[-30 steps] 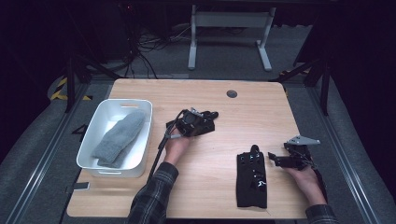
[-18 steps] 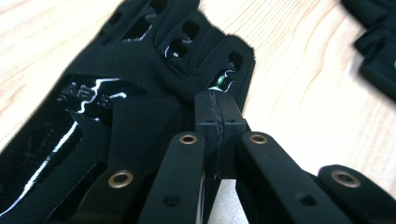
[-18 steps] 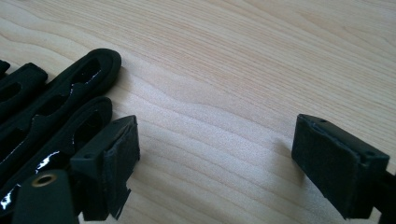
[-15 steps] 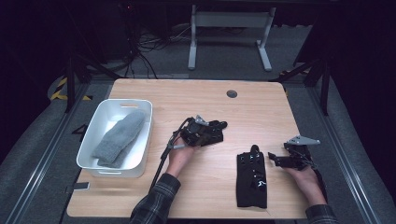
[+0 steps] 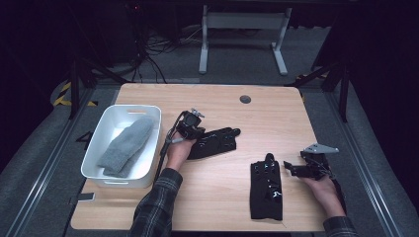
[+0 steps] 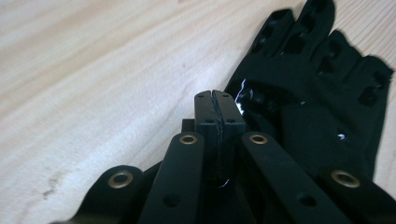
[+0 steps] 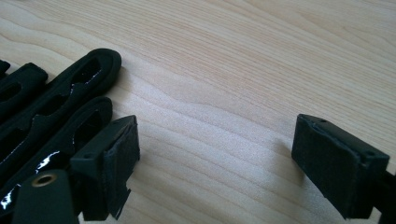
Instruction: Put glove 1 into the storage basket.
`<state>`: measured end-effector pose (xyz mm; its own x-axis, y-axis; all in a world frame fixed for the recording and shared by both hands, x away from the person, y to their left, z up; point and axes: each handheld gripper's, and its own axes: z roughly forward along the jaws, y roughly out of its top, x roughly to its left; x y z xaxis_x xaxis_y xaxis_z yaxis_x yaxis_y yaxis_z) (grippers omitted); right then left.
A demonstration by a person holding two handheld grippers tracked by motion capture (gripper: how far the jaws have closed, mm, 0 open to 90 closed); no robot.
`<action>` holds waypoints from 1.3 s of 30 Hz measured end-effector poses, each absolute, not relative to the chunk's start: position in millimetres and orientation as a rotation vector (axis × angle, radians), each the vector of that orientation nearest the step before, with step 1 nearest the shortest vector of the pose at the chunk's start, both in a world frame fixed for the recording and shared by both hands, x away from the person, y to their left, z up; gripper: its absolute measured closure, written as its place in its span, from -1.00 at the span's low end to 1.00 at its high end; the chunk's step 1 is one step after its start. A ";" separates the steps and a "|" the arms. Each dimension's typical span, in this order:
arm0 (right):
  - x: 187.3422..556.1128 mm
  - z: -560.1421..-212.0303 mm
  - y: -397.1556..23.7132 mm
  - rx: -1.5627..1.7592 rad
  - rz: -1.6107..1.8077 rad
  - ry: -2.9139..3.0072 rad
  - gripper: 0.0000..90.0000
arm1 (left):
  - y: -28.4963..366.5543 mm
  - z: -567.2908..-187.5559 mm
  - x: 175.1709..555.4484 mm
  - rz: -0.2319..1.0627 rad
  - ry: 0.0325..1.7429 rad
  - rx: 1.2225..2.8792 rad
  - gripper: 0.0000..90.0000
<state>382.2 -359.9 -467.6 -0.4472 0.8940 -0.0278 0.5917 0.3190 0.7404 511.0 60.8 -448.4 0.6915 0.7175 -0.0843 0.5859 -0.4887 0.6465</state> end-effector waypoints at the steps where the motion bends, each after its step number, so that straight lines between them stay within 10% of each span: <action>1: 382.2 -467.6 -359.9 1.314 0.933 2.155 -0.64 | 59.9 -451.2 510.5 0.255 0.994 2.251 1.00; 39: 382.1 -467.6 -359.7 1.316 0.931 2.153 -0.64 | 58.6 -440.8 406.6 0.105 0.713 2.364 1.00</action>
